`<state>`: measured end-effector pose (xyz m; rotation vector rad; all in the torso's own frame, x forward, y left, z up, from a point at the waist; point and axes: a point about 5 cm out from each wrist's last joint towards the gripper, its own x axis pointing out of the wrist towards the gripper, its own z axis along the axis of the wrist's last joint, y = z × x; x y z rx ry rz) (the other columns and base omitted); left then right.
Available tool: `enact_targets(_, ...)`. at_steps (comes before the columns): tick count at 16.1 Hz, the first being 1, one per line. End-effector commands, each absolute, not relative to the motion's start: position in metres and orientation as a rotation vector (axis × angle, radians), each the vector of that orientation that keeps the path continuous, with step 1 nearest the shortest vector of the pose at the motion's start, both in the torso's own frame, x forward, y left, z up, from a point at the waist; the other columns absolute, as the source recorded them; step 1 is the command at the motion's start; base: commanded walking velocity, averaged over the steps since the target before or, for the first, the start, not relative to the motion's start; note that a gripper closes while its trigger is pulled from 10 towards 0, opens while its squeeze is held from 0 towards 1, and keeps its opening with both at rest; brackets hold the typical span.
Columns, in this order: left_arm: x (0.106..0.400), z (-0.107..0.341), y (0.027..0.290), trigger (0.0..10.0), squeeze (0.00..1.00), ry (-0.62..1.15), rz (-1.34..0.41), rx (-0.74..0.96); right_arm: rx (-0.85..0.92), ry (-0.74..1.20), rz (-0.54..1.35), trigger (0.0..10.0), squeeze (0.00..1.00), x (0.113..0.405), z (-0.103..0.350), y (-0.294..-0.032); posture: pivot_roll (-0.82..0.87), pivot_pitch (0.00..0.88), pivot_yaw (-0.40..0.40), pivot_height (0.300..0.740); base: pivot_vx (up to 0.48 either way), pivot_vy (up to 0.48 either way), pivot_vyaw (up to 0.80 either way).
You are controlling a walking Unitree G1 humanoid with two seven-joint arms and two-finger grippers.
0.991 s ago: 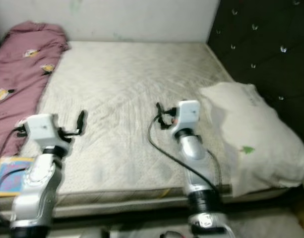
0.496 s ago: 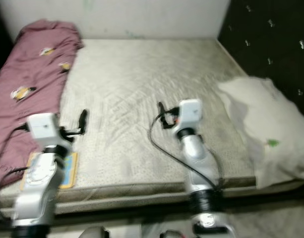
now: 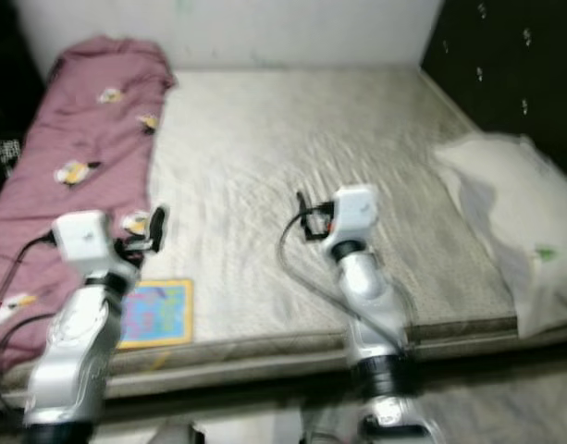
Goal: Clean up the room
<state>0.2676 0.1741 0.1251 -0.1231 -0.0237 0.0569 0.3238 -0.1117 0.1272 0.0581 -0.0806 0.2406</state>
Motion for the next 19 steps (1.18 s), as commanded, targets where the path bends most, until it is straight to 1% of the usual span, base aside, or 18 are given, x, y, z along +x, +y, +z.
enact_targets(1, 0.269, 0.1275, 0.1674, 10.0, 0.0, -0.032, 0.039, -0.13, 0.042, -0.093, 0.218, 10.0, 0.0, 0.3251, 0.1305, -0.1207, 0.02, 0.026, -0.005, 0.74, 0.0, 0.48, 0.0)
enact_targets(15, 0.2712, 0.1296, 0.1674, 10.0, 0.0, -0.039, 0.049, -0.13, 0.039, -0.09, 0.199, 10.0, 0.0, 0.3262, 0.1301, -0.1234, 0.02, 0.038, -0.007, 0.74, 0.0, 0.48, 0.0)
enact_targets(19, 0.2682, 0.1305, 0.1752, 10.0, 0.0, -0.064, 0.087, -0.075, 0.033, -0.089, 0.199, 10.0, 0.0, 0.325, 0.1291, -0.1243, 0.01, 0.029, -0.009, 0.74, 0.0, 0.0, 0.0)
